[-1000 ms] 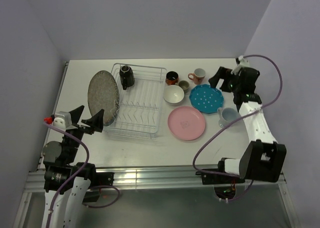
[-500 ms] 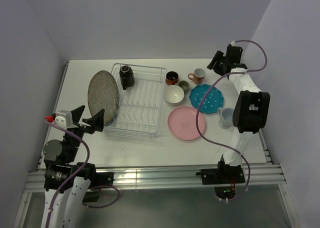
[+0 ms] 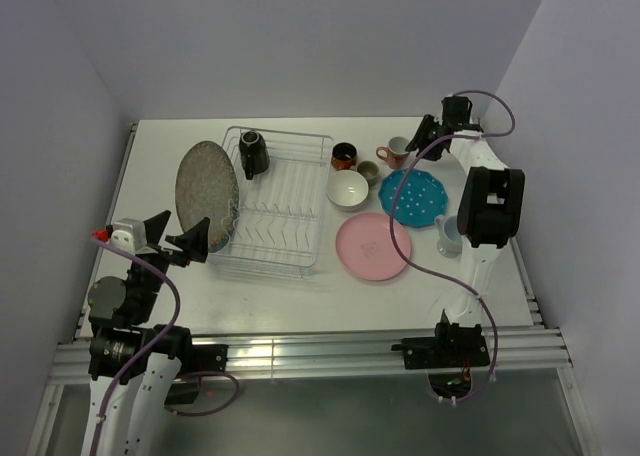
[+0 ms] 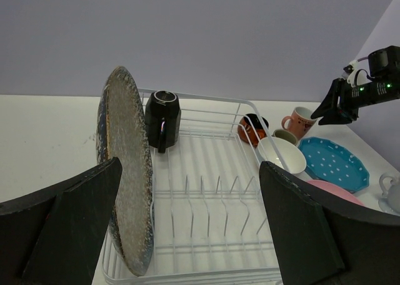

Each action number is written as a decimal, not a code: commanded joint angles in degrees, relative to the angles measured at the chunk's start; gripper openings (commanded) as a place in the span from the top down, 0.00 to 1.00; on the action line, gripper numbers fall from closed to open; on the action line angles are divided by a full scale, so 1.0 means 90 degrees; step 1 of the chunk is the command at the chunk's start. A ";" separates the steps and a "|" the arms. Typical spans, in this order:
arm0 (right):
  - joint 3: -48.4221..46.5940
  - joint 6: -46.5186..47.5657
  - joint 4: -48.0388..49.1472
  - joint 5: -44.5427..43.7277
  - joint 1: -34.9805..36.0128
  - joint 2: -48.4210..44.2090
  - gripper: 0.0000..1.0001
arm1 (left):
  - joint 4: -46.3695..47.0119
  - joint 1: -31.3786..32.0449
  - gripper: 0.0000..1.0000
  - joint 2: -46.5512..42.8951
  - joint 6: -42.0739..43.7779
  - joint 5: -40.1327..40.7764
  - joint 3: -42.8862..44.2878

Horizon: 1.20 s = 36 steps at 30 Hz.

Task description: Load the mixed dishes into the dish rack

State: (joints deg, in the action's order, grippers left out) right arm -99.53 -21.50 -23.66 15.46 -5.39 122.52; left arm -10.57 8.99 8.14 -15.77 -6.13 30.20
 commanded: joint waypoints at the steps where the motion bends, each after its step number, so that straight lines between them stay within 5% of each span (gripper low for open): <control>1: -0.0377 0.0103 -0.0086 0.0108 0.0081 0.0126 0.52 | 0.0159 0.0007 0.01 0.0082 0.0024 0.0086 0.0034; 11: -0.0543 0.0054 -0.0203 -0.0029 0.0110 0.0449 0.63 | 0.0333 0.0007 0.01 0.0091 0.0053 -0.0382 -0.0005; 21: -0.0251 0.0035 0.0021 0.0546 -0.0055 0.0147 0.93 | 0.0588 0.0007 0.01 0.0082 0.0024 -0.1389 -0.0044; 28: 0.0501 0.0083 0.0616 0.1472 -0.0426 -0.0868 1.00 | 0.0832 0.0007 0.03 0.0286 -0.0473 -0.1906 0.0140; 36: 0.2393 0.0689 0.1972 0.2334 -0.0700 -0.3101 1.00 | 0.0861 0.0016 0.09 0.2433 -0.2708 -0.3183 0.1625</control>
State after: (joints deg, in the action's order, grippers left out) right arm -81.36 -17.80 -16.29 30.50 -12.32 104.29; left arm -6.00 8.99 25.21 -29.56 -27.20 41.58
